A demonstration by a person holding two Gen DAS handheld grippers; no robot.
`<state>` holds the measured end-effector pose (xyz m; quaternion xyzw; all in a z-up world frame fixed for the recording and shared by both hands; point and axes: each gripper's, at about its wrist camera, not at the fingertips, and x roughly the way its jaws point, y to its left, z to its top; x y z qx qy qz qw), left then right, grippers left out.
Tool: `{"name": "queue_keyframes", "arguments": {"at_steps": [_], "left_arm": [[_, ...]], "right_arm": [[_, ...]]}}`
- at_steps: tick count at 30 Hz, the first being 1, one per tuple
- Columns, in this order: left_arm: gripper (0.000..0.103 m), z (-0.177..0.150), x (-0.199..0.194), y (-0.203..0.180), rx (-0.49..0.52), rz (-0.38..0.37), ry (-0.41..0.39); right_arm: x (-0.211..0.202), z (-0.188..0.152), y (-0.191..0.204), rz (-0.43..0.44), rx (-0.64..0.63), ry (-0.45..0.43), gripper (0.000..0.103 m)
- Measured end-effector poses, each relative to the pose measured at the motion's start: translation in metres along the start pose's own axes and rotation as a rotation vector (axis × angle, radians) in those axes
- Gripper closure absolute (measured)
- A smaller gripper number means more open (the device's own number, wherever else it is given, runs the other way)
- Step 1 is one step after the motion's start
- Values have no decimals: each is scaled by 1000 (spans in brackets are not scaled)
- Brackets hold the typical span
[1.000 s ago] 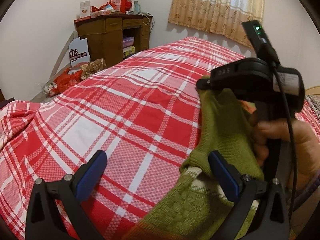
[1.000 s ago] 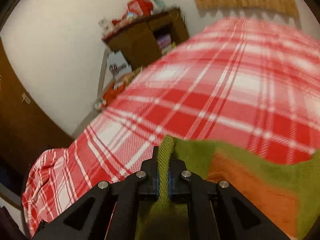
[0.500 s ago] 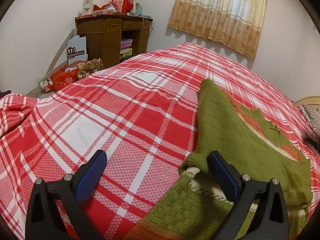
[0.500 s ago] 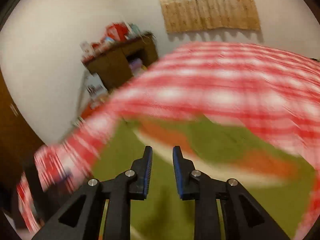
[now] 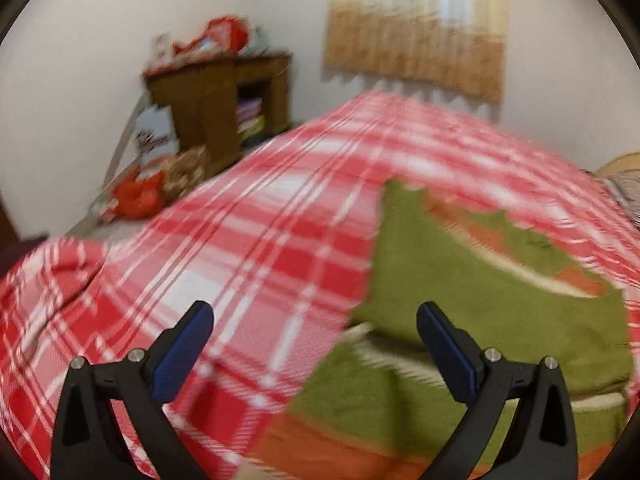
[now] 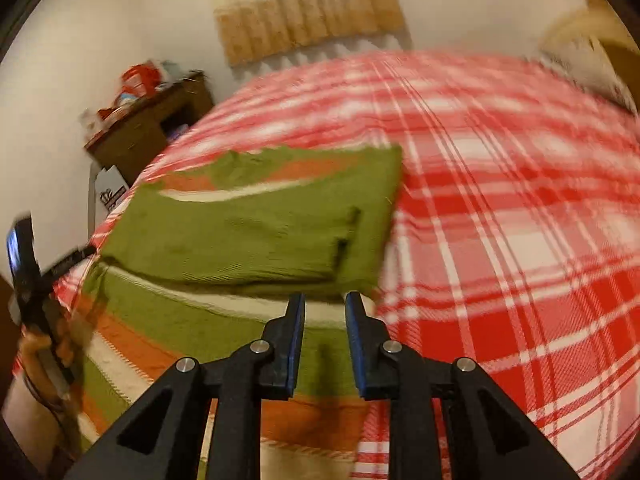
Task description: Fold small clothes
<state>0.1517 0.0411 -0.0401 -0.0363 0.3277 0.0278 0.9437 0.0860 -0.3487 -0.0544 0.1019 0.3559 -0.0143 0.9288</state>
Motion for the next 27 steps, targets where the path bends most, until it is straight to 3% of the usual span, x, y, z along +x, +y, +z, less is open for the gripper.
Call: {"name": "queue_keyframes", "arguments": {"at_steps": [3, 5, 8, 9, 12, 14, 16, 18, 19, 20, 23, 27], "left_arm": [[0, 5, 3, -25, 86, -35, -2], [0, 1, 18, -37, 128, 12, 25], [0, -9, 51, -38, 167, 61, 158], [0, -11, 51, -33, 157, 33, 172], [0, -10, 36, -13, 140, 9, 170], [0, -12, 14, 2, 172, -6, 143], [0, -17, -13, 20, 189, -72, 117], [0, -25, -44, 42, 204, -147, 98], [0, -29, -59, 54, 214, -177, 92], [0, -34, -69, 62, 220, -191, 90], [0, -53, -92, 86, 237, -226, 109], [0, -80, -106, 103, 257, -238, 167]], "right_arm": [[13, 9, 11, 7, -6, -18, 81], [32, 10, 10, 18, 3, 16, 81], [58, 0, 3, 0, 17, 117, 81], [57, -2, 2, 8, 14, 101, 81], [36, -8, 0, -23, 17, 116, 81], [2, -17, -3, 16, 29, 52, 81], [-33, -28, -4, 34, 42, -3, 78], [-70, -46, -8, 46, 60, -60, 55], [-81, -53, -8, 50, 66, -78, 38], [-97, -65, -9, 63, 72, -94, 36], [-118, -96, -8, 124, 89, -33, 36], [-132, -136, -2, 130, 89, 29, 36]]}}
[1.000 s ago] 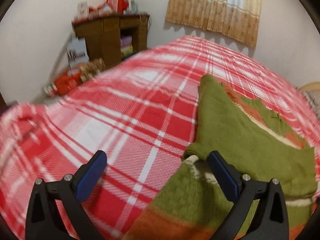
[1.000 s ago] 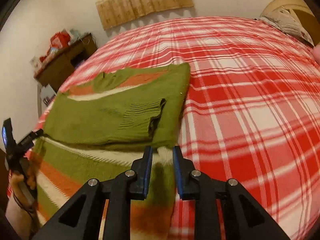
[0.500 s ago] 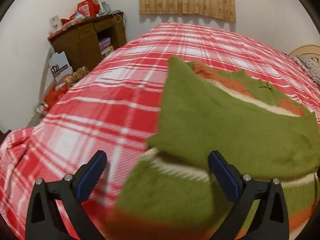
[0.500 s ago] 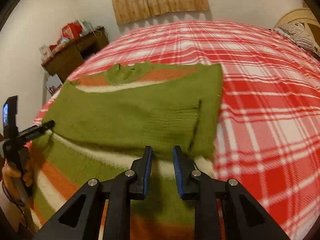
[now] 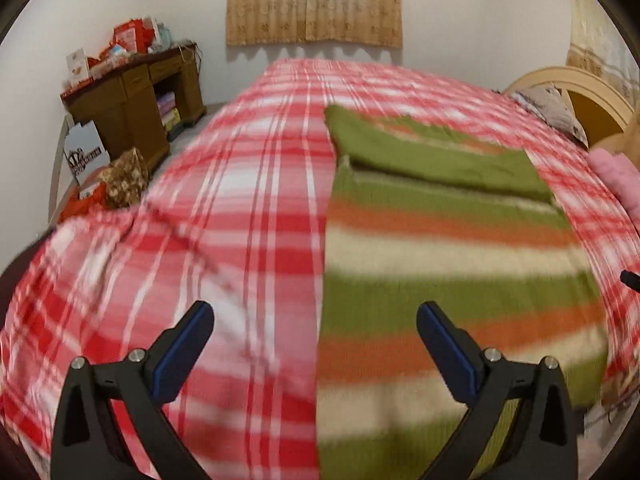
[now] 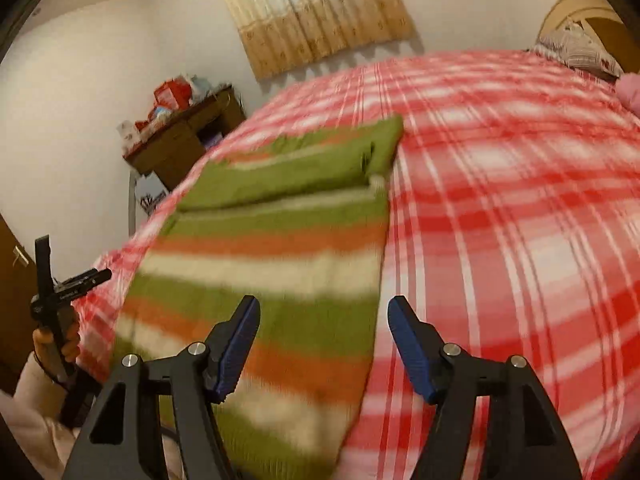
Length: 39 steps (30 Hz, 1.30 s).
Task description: Fold small clothes
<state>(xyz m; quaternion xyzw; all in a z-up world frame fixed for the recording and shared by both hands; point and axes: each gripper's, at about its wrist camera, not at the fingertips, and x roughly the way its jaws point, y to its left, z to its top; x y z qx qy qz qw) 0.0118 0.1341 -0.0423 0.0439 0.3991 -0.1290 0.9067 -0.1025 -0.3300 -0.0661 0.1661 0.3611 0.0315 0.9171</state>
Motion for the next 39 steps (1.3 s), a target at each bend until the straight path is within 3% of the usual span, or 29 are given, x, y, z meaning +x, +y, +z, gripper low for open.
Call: {"name": "queue_keyframes", "arguments": {"at_steps": [3, 5, 7, 10, 14, 17, 22, 24, 26, 28, 29, 31, 34, 39], "left_arm": [[2, -20, -3, 1, 2, -32, 42], [9, -30, -1, 2, -24, -74, 75], [25, -41, 2, 6, -61, -122, 112], [37, -54, 5, 7, -94, -186, 148], [38, -70, 6, -6, -42, -215, 173], [37, -78, 4, -16, 23, -202, 183], [36, -81, 15, -21, -25, -251, 216], [36, -85, 14, -25, -12, -269, 227], [41, -86, 13, -29, 2, -274, 230], [60, -89, 13, -30, 1, -253, 229], [65, -89, 14, -29, -3, -236, 231], [92, -87, 12, -22, -37, -249, 249], [94, -81, 4, -14, -90, -315, 278], [94, -50, -14, -19, -79, -359, 215]], "right_arm": [[-1, -25, 5, 9, -6, 41, 36], [-1, -38, 8, 10, -8, 61, 39], [1, -51, 8, 13, 2, 90, 42], [8, -66, 15, 4, -12, 164, 42], [12, -86, 26, 40, -21, 238, 42], [23, -97, 29, 5, -30, 287, 42], [36, -101, 20, 93, 89, 272, 42], [43, -103, 16, 105, 111, 283, 51], [50, -106, 14, 109, 124, 307, 81], [51, -108, 12, 146, 146, 307, 93], [51, -107, 13, 149, 142, 306, 94], [48, -105, 18, 158, 119, 321, 96], [32, -92, 20, 249, 151, 281, 97], [13, -46, 21, 386, 200, 142, 97]]}}
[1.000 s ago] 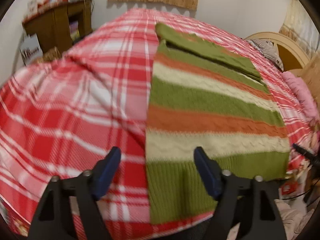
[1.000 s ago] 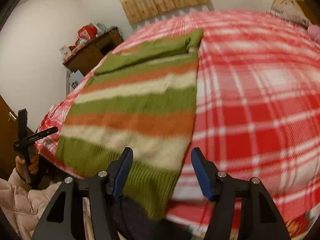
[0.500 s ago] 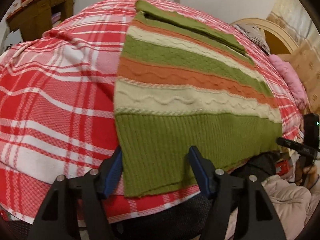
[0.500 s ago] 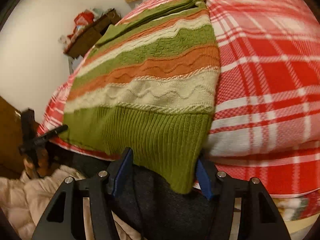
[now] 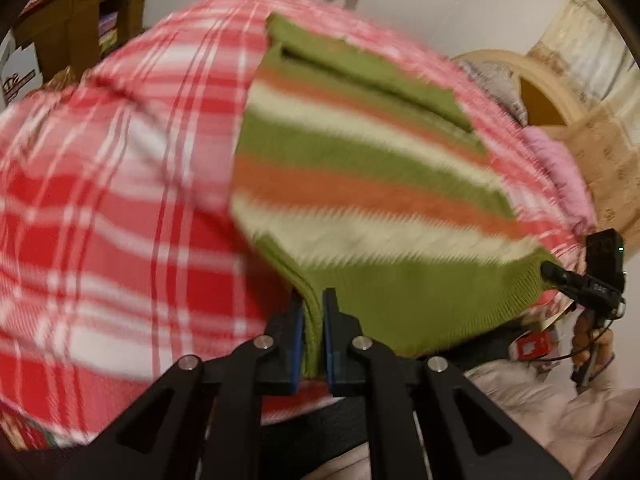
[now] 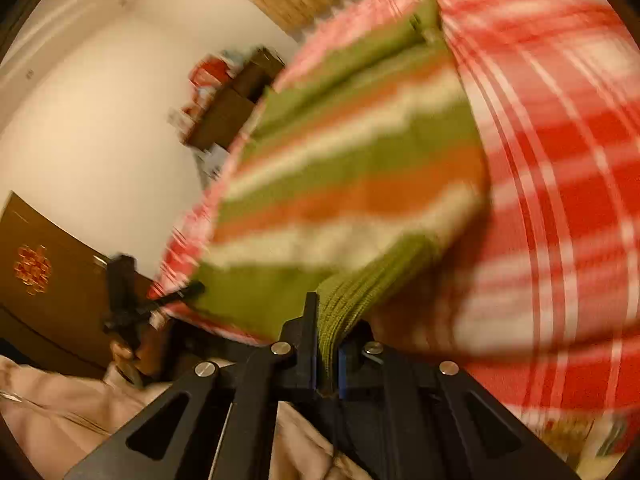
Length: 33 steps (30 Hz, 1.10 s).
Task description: Fold small clothes
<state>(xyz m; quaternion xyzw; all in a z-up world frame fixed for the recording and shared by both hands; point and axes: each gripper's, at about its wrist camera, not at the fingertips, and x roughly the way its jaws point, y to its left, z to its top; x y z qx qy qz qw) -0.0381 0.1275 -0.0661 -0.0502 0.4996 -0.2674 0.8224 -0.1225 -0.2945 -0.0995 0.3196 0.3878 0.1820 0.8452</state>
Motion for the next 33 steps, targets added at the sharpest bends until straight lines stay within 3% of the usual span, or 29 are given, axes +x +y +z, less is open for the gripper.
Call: {"name": "queue_keyframes", "arguments": {"at_steps": [3, 7, 11, 14, 17, 18, 20, 21, 22, 27, 33], "left_arm": [[94, 36, -5, -14, 14, -51, -58], [94, 90, -1, -21, 40, -68, -133], [94, 135, 18, -12, 32, 8, -162], [95, 159, 31, 1, 12, 71, -155], [90, 162, 18, 15, 15, 72, -181], [82, 160, 10, 19, 22, 66, -190], [57, 155, -2, 27, 28, 70, -215], [36, 148, -8, 32, 29, 69, -238], [22, 144, -12, 35, 26, 65, -258], [19, 126, 10, 35, 46, 13, -227], [24, 119, 58, 23, 34, 79, -179]], "right_arm": [[2, 38, 7, 37, -29, -47, 97], [12, 89, 4, 12, -46, -96, 97], [32, 124, -13, -59, -28, -121, 97], [49, 139, -34, -168, -7, -118, 97], [60, 136, -53, -263, 16, -95, 97], [63, 132, -58, -258, 35, -96, 97], [62, 124, -65, -236, 63, -109, 97], [60, 123, -68, -224, 73, -116, 97], [59, 123, -69, -217, 78, -118, 97], [60, 123, -69, -231, 56, -128, 97], [58, 129, -58, -213, 69, -144, 96]]}}
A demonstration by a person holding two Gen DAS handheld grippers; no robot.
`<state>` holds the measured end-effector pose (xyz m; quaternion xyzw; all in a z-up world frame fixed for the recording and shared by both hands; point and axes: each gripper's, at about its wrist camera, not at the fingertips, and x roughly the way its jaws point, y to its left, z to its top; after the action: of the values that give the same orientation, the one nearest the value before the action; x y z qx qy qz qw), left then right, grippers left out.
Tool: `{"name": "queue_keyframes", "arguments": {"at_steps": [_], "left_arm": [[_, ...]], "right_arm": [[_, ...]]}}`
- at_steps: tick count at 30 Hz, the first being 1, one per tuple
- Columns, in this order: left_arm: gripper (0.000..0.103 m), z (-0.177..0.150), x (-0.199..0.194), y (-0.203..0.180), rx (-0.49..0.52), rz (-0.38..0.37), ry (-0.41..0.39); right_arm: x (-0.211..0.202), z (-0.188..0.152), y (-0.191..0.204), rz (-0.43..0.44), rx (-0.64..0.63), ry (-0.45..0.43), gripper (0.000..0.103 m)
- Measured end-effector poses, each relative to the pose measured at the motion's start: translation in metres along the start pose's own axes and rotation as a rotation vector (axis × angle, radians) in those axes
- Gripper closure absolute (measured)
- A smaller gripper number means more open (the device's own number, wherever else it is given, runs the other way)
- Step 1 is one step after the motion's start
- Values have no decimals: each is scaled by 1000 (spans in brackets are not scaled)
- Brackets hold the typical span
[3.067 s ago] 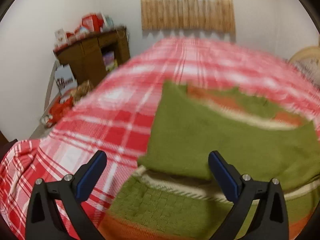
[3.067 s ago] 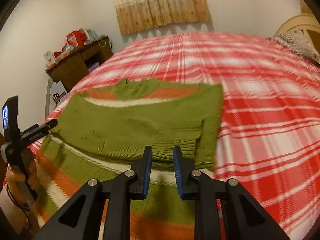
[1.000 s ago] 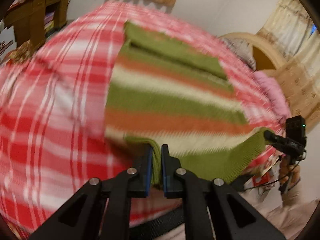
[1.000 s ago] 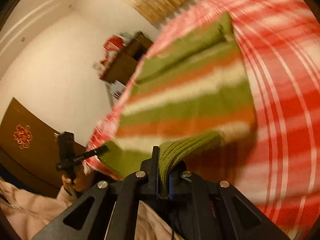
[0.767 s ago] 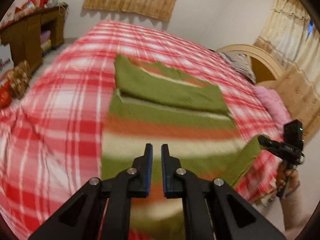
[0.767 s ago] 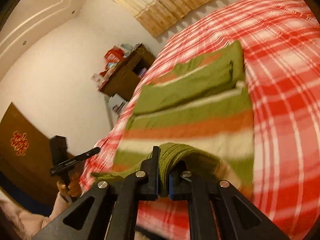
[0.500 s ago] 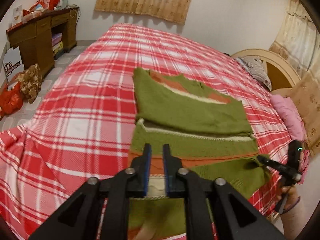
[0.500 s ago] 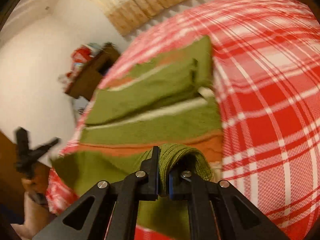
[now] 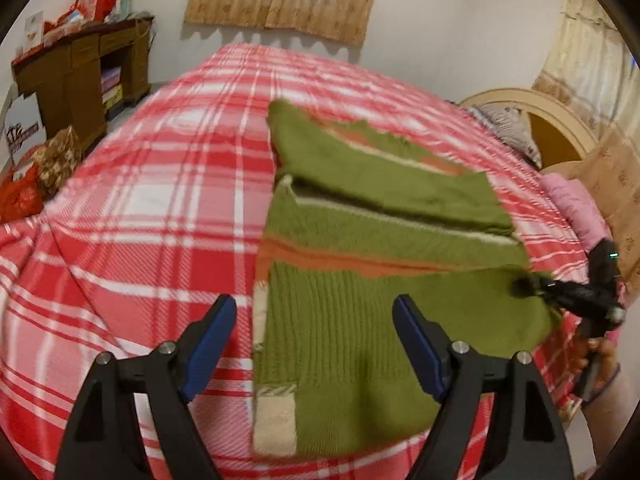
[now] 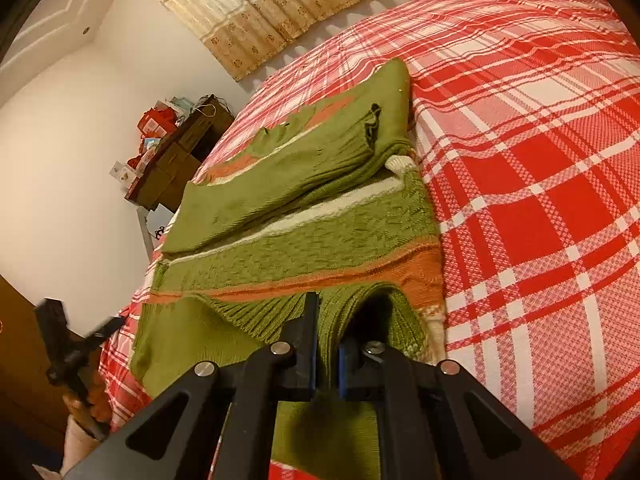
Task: Fold small clothes
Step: 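Grasp the hem with the left gripper while the right gripper lifts it toward the collar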
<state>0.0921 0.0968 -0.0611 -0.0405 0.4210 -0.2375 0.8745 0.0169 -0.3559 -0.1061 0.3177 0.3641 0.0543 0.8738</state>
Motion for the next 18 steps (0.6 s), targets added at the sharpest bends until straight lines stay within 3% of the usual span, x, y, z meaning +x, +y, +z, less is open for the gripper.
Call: {"name": "queue_keyframes", "arguments": {"at_steps": [2, 4, 6, 7, 8, 10, 14, 18], "left_arm": [[30, -5, 12, -3, -1, 10, 20], [47, -9, 12, -7, 16, 22, 0], [57, -12, 6, -14, 49, 48, -43], [57, -13, 3, -16, 55, 53, -60], [57, -14, 0, -16, 56, 48, -75], [57, -15, 0, -16, 56, 47, -75], [57, -15, 0, -16, 73, 114, -102], [55, -13, 1, -18, 110, 81, -107]], "right_arm": [[-7, 3, 5, 52, 28, -12, 94], [-15, 5, 10, 96, 40, -36, 87], [-21, 5, 13, 97, 40, -63, 70], [-23, 4, 14, 88, 38, -78, 55], [-26, 4, 16, 79, 34, -95, 49], [-30, 3, 18, 77, 22, -118, 49], [-36, -1, 17, 79, 22, -130, 49], [-36, -4, 8, 97, 60, -124, 49]]}}
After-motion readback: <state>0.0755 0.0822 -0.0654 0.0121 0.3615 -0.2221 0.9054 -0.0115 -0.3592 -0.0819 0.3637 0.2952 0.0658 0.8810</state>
